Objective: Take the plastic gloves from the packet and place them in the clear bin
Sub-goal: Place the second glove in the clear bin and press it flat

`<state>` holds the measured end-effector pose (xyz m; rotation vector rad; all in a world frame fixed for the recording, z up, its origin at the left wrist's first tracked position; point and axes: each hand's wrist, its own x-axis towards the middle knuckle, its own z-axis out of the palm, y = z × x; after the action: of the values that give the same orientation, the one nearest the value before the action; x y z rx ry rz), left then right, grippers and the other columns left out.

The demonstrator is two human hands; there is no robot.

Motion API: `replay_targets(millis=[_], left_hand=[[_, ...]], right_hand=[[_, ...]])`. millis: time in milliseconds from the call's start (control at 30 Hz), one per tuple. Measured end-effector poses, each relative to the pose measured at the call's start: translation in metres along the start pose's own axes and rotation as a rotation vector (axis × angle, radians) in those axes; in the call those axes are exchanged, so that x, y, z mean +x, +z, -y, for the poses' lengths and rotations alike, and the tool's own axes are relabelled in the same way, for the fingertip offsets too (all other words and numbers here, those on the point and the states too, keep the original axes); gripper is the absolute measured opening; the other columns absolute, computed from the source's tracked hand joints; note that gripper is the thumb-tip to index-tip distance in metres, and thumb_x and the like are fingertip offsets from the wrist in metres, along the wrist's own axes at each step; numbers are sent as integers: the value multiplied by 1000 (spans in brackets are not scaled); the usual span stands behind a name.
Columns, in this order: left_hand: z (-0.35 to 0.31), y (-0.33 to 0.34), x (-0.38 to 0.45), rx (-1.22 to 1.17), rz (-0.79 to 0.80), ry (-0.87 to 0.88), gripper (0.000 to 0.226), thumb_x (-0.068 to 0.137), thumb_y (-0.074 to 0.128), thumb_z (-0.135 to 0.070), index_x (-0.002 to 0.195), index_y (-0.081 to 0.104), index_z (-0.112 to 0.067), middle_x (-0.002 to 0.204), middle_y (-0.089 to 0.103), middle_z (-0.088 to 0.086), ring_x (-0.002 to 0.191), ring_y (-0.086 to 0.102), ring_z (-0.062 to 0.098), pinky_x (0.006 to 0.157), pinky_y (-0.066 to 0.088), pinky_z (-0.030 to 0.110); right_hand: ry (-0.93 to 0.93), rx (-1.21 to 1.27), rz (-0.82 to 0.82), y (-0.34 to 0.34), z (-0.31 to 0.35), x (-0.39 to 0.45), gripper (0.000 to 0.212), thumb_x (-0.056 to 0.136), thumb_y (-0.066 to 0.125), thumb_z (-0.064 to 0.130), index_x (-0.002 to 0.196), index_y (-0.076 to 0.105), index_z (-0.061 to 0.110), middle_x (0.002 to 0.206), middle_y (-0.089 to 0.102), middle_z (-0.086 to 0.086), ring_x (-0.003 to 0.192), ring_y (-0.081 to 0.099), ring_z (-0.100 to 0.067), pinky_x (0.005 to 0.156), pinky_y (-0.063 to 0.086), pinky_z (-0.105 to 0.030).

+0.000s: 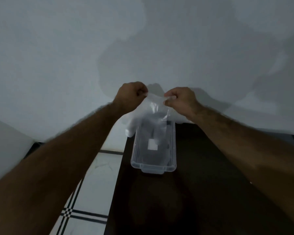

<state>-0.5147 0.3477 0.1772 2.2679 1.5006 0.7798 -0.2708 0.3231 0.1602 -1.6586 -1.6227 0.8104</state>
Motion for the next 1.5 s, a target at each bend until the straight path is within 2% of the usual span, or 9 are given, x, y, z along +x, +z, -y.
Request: replay_targets(millis=[67, 167, 433, 567, 733, 967, 1067, 1300, 1500], left_hand=[[0, -5, 2, 10, -96, 88, 17, 94, 68, -20, 105, 80, -15, 98, 81, 0, 85, 73, 19, 84, 60, 37], [-7, -9, -12, 48, -224, 210, 17, 97, 67, -15, 108, 80, -13, 99, 81, -1, 86, 70, 19, 83, 48, 28], [10, 18, -91, 173, -293, 448, 11, 95, 72, -16, 102, 80, -11, 99, 79, 2, 94, 66, 29, 86, 43, 42], [29, 51, -115, 217, -160, 516, 12, 96, 70, -17, 104, 78, -12, 100, 77, 2, 95, 67, 31, 85, 42, 43], [52, 83, -120, 294, 3, 506, 13, 94, 70, -22, 104, 76, -15, 100, 77, 2, 97, 67, 31, 86, 42, 43], [66, 111, -122, 471, 385, 412, 12, 85, 73, -30, 95, 76, -24, 91, 78, -5, 98, 64, 25, 93, 40, 44], [65, 118, -120, 514, 494, 423, 8, 90, 69, -31, 91, 74, -25, 88, 77, -5, 98, 64, 25, 95, 39, 45], [61, 129, -104, 695, 697, 424, 23, 103, 58, -37, 112, 75, -25, 102, 75, 2, 114, 63, 26, 117, 24, 57], [58, 133, -97, 752, 872, 451, 20, 102, 64, -39, 111, 75, -25, 105, 75, 3, 115, 67, 26, 124, 18, 68]], right_hand=[[-77, 7, -48, -2, 5, 2, 33, 81, 90, 15, 113, 81, 16, 105, 76, 6, 98, 72, -12, 94, 57, -25], [-135, 69, -82, -6, 6, -8, 29, 83, 89, 16, 110, 81, 20, 102, 78, 9, 94, 74, -11, 89, 60, -26], [-293, 21, 3, 3, -31, -69, 25, 91, 80, 9, 116, 78, 13, 112, 78, 1, 106, 72, -8, 97, 59, -27], [-318, -105, 141, 19, -60, -80, 24, 90, 80, 16, 114, 81, 15, 105, 76, 9, 97, 69, -1, 87, 56, -21], [-459, -347, 259, 46, -83, -73, 22, 89, 78, 12, 110, 81, 14, 103, 79, 1, 92, 67, -8, 83, 47, -19], [-664, -742, 416, 88, -109, -66, 17, 87, 75, 9, 100, 80, 17, 93, 79, -4, 81, 73, -27, 86, 56, -45], [-658, -929, 541, 97, -108, -68, 17, 89, 72, 13, 103, 77, 20, 95, 76, -4, 88, 73, -29, 99, 50, -48], [-585, -1233, 759, 112, -85, -76, 31, 99, 64, 23, 130, 66, 20, 118, 74, -3, 107, 71, -25, 111, 44, -44], [-449, -1143, 893, 111, -85, -78, 40, 101, 65, 28, 140, 60, 19, 130, 70, -6, 118, 67, -28, 110, 46, -42]])
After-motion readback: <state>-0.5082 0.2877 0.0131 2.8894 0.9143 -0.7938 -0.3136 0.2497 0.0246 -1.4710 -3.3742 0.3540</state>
